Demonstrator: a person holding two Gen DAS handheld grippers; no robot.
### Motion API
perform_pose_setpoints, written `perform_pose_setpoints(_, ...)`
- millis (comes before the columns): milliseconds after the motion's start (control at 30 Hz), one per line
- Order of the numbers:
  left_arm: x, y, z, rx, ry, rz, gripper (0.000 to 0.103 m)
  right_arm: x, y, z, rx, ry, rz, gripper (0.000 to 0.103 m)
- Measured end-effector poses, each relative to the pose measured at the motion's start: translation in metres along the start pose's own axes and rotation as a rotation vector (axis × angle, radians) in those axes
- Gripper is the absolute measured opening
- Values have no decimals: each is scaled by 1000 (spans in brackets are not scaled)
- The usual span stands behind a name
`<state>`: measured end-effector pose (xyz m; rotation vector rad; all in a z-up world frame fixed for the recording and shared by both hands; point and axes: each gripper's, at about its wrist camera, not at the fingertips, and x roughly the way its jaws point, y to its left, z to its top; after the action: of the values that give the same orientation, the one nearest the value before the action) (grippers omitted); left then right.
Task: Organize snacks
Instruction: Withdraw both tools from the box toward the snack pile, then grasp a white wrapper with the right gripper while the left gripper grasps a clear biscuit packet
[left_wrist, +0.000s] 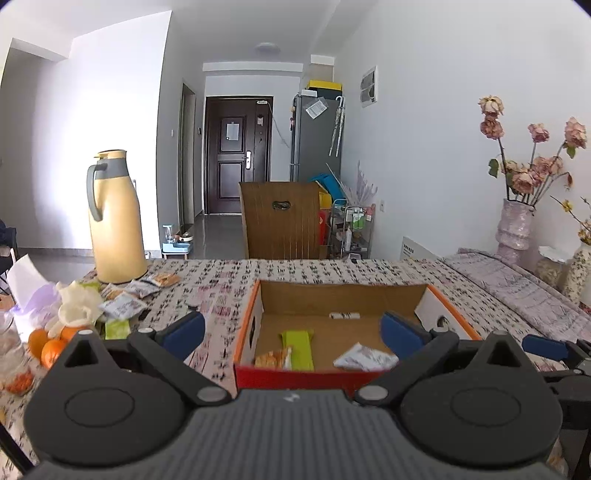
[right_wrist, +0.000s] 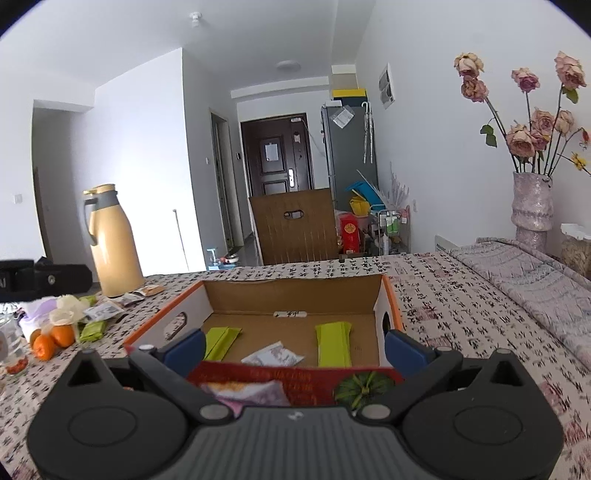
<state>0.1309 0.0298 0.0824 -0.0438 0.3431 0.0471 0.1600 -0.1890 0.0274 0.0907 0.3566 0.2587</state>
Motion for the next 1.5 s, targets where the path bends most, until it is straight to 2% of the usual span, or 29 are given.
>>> perform_pose_setpoints(300, -38, 6, -47, -19, 65, 0, 103, -44, 5, -38, -23, 15, 10, 103)
perform_pose_setpoints(533, -58, 13, -87, -40, 129, 21, 103, -67, 6, -64, -14, 95, 25, 103)
perform_pose_setpoints(667, -73, 12, -105, -43, 136, 15, 103, -77, 7, -77, 11, 149, 32, 103)
perform_pose_setpoints(833, -84, 10, -113, -54, 136, 17, 103, -86, 12, -90, 13, 191, 40, 103)
perform_pose_setpoints(1133, -81, 12, -118, -58, 130, 17, 103, -83, 12, -98, 4, 264, 1, 103)
perform_pose_setpoints(1500, -75, 22, -127, -69, 161, 7, 103, -75, 28, -98, -36, 268, 54, 101)
